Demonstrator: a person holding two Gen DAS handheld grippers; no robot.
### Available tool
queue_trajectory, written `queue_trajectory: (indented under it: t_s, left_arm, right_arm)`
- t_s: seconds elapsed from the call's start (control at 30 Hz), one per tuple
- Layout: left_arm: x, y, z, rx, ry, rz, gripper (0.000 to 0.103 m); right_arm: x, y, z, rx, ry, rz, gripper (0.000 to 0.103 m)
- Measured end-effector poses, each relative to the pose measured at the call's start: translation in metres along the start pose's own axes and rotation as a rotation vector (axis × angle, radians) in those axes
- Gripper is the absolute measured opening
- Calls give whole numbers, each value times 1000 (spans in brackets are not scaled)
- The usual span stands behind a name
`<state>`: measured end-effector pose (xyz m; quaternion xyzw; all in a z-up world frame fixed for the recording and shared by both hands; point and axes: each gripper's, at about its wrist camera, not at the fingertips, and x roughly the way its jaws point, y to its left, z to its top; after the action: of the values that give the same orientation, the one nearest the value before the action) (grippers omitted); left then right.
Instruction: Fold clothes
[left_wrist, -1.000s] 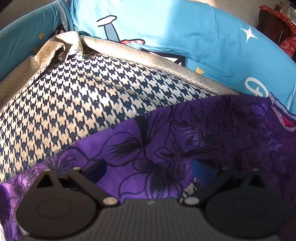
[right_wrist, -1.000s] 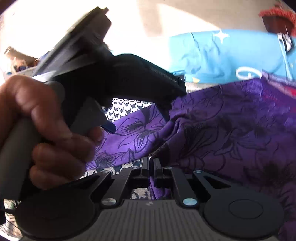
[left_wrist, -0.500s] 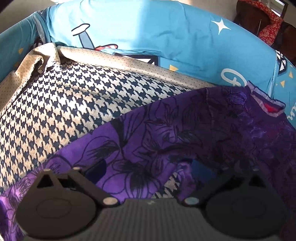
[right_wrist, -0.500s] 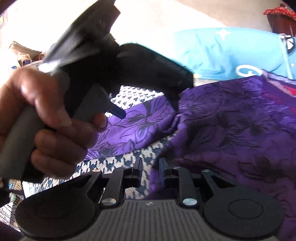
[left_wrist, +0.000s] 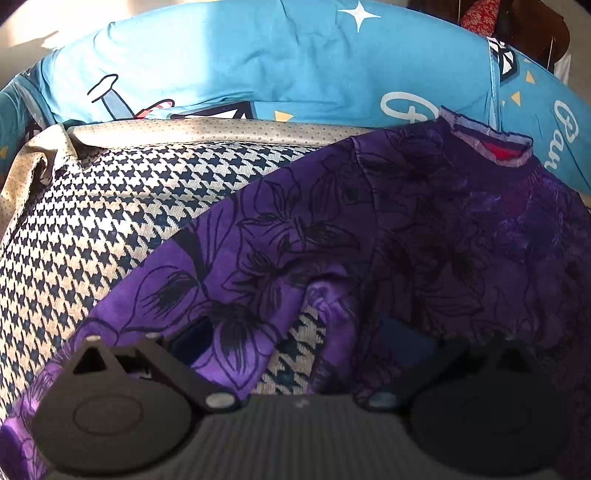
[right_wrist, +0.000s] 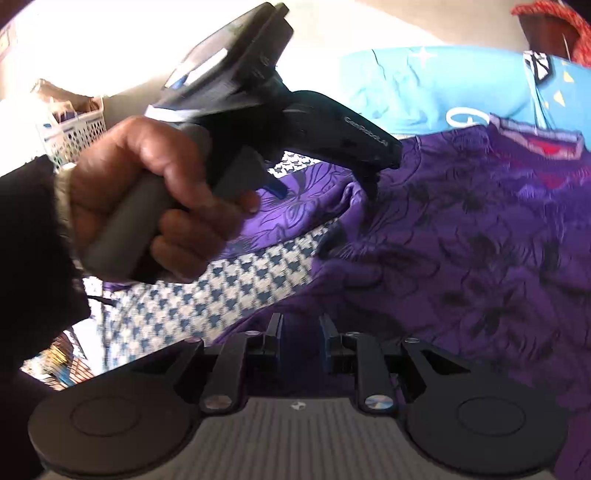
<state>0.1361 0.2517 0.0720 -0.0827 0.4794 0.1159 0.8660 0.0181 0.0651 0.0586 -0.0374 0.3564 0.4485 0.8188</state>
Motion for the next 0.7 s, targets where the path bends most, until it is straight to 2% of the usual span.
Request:
queue_trajectory:
  t_s: [0.13, 0.23, 0.3, 0.4, 0.47, 0.5, 0.7]
  left_arm:
    - [3, 5, 2, -25, 10, 6, 102]
    - [3, 8, 2, -34, 11, 8, 102]
    - [4, 8, 2, -31, 13, 15, 103]
    - [6, 8, 2, -28, 18, 20, 102]
    - [7, 8, 1, -29, 19, 22, 103]
    - [7, 8, 1, -30, 20, 22, 103]
    - [8, 12, 0, -40, 23, 38, 103]
  right_arm:
    - [-11, 19, -9, -51, -15, 85, 22]
    - [-11, 34, -16, -91, 14, 119, 23]
    - [-10, 41, -21, -93, 53, 149, 26]
    - [-7, 52, -30, -138, 75, 163, 39]
    - [-6, 61, -37, -185, 78, 148, 49]
    - [-5, 66, -41, -208, 79, 139, 51]
    - [12, 82, -61, -354, 48, 12, 51]
